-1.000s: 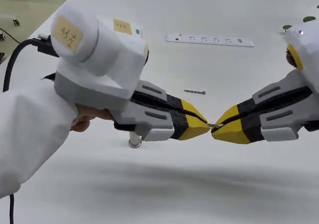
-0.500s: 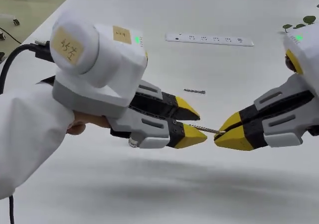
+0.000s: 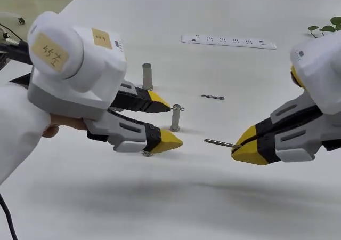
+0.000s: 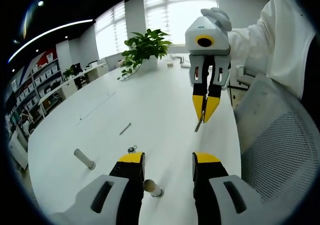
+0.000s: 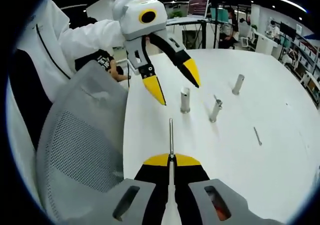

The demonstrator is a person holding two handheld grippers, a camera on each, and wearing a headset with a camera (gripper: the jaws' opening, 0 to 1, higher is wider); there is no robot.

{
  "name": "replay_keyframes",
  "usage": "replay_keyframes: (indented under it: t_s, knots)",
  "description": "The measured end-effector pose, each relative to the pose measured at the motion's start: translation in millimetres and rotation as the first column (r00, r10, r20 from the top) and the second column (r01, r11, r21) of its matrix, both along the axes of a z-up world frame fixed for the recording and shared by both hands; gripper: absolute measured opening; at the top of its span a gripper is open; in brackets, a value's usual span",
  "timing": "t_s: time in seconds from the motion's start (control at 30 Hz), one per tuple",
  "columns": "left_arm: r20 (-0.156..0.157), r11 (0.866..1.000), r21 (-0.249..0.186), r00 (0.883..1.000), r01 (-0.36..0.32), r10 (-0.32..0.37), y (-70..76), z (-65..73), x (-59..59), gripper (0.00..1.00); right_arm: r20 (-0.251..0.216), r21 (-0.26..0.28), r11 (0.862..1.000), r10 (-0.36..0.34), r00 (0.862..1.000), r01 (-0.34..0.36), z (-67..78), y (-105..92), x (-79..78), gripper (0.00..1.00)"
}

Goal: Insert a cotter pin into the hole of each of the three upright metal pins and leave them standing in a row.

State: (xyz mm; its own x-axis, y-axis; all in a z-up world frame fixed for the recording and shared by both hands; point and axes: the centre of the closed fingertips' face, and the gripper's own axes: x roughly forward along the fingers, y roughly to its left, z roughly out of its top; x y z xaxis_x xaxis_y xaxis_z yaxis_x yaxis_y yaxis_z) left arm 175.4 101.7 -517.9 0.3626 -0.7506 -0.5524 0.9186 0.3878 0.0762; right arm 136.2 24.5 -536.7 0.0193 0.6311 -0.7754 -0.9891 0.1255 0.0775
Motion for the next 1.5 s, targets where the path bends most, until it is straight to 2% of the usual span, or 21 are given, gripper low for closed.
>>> replay_keyframes:
  t_s: [0.13, 0.2, 0.67, 1.0, 1.2, 1.27, 1.43, 1.5]
  knots:
    - [-0.001, 1.0, 0.026, 1.0, -0.008, 0.008, 6.8, -5.6, 0.7, 0.34, 0.004, -0.023, 1.0, -0.018, 1.0, 0.018, -4.8, 3.4, 4.2, 0.0]
    - [-0.012, 0.999, 0.025, 1.0, -0.022, 0.022, 10.7, -8.4, 2.1, 0.33, -0.008, -0.041, 0.999, -0.036, 0.999, 0.036, -7.9, 4.7, 6.1, 0.0]
    - [-0.034, 0.997, 0.03, 0.997, -0.066, 0.067, 31.5, -24.2, 5.4, 0.26, -0.012, -0.078, 0.996, -0.055, 0.998, 0.054, -16.5, 26.3, 12.0, 0.0]
    - [-0.05, 0.997, 0.029, 0.996, -0.076, 0.077, 35.1, -33.7, 10.1, 0.22, -0.022, -0.105, 0.992, -0.065, 0.998, 0.063, -24.6, 36.6, 16.3, 0.0]
    - [-0.062, 0.997, 0.004, 0.995, -0.075, 0.075, 34.7, -34.6, 11.7, 0.16, -0.022, -0.106, 0.993, -0.062, 0.998, 0.059, -26.5, 43.4, 19.7, 0.0]
    - [-0.075, 0.997, -0.001, 0.994, -0.074, 0.073, 34.3, -36.0, 11.3, 0.14, -0.023, -0.105, 0.993, -0.06, 0.998, 0.058, -27.1, 46.0, 20.8, 0.0]
    - [-0.073, 0.996, -0.012, 0.994, -0.084, 0.083, 35.8, -35.6, 13.8, 0.1, -0.026, -0.1, 0.994, -0.055, 0.998, 0.053, -28.0, 54.0, 22.2, 0.0]
    - [-0.097, 0.996, -0.017, 0.991, -0.09, 0.088, 36.2, -36.0, 12.6, 0.1, -0.028, -0.097, 0.994, -0.055, 0.998, 0.053, -27.8, 56.8, 22.6, 0.0]
